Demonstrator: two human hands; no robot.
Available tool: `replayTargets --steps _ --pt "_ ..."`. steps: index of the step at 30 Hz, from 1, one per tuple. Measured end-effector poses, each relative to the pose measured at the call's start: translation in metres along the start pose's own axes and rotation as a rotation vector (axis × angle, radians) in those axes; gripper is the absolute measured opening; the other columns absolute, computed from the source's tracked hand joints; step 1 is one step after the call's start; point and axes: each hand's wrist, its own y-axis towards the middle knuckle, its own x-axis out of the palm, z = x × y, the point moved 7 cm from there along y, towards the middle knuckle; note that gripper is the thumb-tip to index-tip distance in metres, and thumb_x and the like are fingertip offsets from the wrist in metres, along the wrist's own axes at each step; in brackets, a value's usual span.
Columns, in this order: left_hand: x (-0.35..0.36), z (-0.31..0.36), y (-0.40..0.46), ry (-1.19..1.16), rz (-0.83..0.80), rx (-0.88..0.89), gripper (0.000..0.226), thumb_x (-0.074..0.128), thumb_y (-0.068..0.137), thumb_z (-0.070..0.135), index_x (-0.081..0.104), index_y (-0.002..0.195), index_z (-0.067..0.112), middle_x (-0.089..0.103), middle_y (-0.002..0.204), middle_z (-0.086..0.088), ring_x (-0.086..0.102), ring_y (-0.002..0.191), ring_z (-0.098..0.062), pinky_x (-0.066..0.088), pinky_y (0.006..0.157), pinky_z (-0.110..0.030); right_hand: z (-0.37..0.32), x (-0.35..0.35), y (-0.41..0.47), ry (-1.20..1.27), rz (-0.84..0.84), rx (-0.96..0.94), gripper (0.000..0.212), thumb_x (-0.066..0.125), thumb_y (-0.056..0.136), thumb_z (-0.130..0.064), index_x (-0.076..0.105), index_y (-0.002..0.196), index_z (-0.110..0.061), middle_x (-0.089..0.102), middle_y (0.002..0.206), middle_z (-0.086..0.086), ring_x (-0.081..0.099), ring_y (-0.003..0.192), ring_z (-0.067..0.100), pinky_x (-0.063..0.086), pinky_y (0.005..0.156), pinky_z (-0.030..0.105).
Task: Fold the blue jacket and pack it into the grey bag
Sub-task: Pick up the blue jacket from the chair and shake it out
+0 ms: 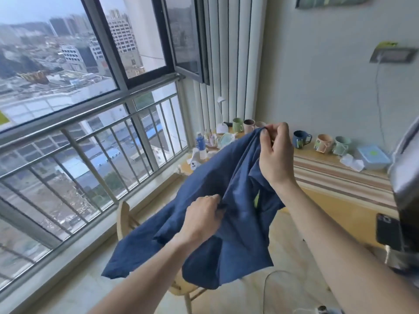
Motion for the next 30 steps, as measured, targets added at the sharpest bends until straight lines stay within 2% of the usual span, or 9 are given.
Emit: replayTargets --steps 2,5,10,15,18,21,24,27,30 --pt "0.000 0.012 0.011 -0.041 0.035 0.035 0.019 0.051 0.093 0.022 0.042 0.077 0.017 0.062 0.076 -0.007 0.060 0.081 -0.041 0.031 0.058 -0.038 0.010 -0.034 0.005 -0.060 0.014 0.001 0.012 0.050 0.103 -0.015 0.052 0.104 -0.003 0.056 0.082 -0.012 0.057 0.073 -0.004 0.039 0.064 0.006" --pt "-0.024 0.031 0.023 -0.220 0.106 0.024 0.021 0.042 0.098 0.012 0.059 0.110 0.013 0.066 0.098 -0.006 0.061 0.086 -0.026 0.039 0.067 -0.036 0.033 -0.080 0.014 -0.170 -0.046 0.023 0.011 0.050 0.103 -0.014 0.052 0.107 -0.004 0.063 0.089 0.001 0.057 0.078 0.018 0.043 0.065 0.024" --pt "-0.081 0.053 0.063 -0.525 0.209 -0.095 0.024 0.037 0.106 0.023 0.059 0.106 0.015 0.065 0.095 -0.006 0.063 0.094 -0.031 0.050 0.079 -0.040 0.060 -0.137 0.018 -0.386 -0.284 0.018 0.018 0.065 0.093 -0.032 0.062 0.107 -0.020 0.062 0.091 -0.013 0.063 0.091 0.015 0.051 0.085 0.039" --pt "-0.138 0.112 0.080 -0.247 0.271 0.205 0.043 0.050 0.092 0.068 0.062 0.089 0.026 0.068 0.077 0.001 0.066 0.077 -0.027 0.049 0.065 -0.036 0.063 -0.173 0.010 -0.817 -0.556 0.026 0.079 0.074 0.058 -0.079 0.049 0.127 -0.048 0.052 0.132 -0.006 0.056 0.118 0.019 0.048 0.087 0.036" --pt "-0.145 0.137 0.086 0.172 0.247 0.394 0.073 0.055 0.060 0.096 0.051 0.101 0.036 0.066 0.073 0.008 0.063 0.067 -0.021 0.053 0.063 -0.036 0.063 -0.196 0.018 -0.941 -0.547 -0.012 0.073 0.068 0.073 -0.071 0.042 0.136 -0.046 0.044 0.114 -0.009 0.058 0.105 0.021 0.053 0.077 0.039" --pt "-0.140 0.159 0.099 0.450 0.283 0.589 0.063 0.064 0.069 0.081 0.050 0.108 0.033 0.063 0.087 0.009 0.065 0.074 -0.026 0.050 0.063 -0.035 0.065 -0.220 0.029 -0.945 -0.474 0.000 0.048 0.059 0.092 -0.049 0.046 0.139 -0.042 0.041 0.106 -0.008 0.059 0.100 0.023 0.053 0.078 0.040" --pt "-0.144 0.160 0.128 0.297 0.271 0.533 0.022 0.067 0.085 0.042 0.066 0.091 0.021 0.062 0.084 0.002 0.067 0.082 -0.030 0.053 0.066 -0.038 0.079 -0.245 0.038 -0.978 -0.420 0.173 0.035 0.044 0.099 -0.042 0.052 0.133 -0.036 0.049 0.110 -0.002 0.055 0.103 0.028 0.044 0.079 0.036" --pt "-0.137 0.162 0.156 -0.008 0.119 0.288 0.022 0.064 0.092 0.029 0.071 0.078 0.014 0.071 0.084 -0.010 0.065 0.073 -0.029 0.053 0.062 -0.034 0.081 -0.261 0.044 -1.207 -0.306 0.292 0.054 0.049 0.094 -0.051 0.046 0.135 -0.018 0.051 0.128 0.017 0.046 0.119 0.040 0.045 0.095 0.045" --pt "-0.113 0.189 0.169 -0.224 0.018 0.222 0.028 0.060 0.093 0.026 0.071 0.073 0.011 0.070 0.085 -0.015 0.062 0.068 -0.027 0.052 0.060 -0.035 0.039 -0.202 0.035 -0.949 -0.297 0.150 0.097 0.066 0.067 -0.077 0.037 0.141 -0.020 0.045 0.137 0.009 0.042 0.128 0.032 0.044 0.103 0.044"
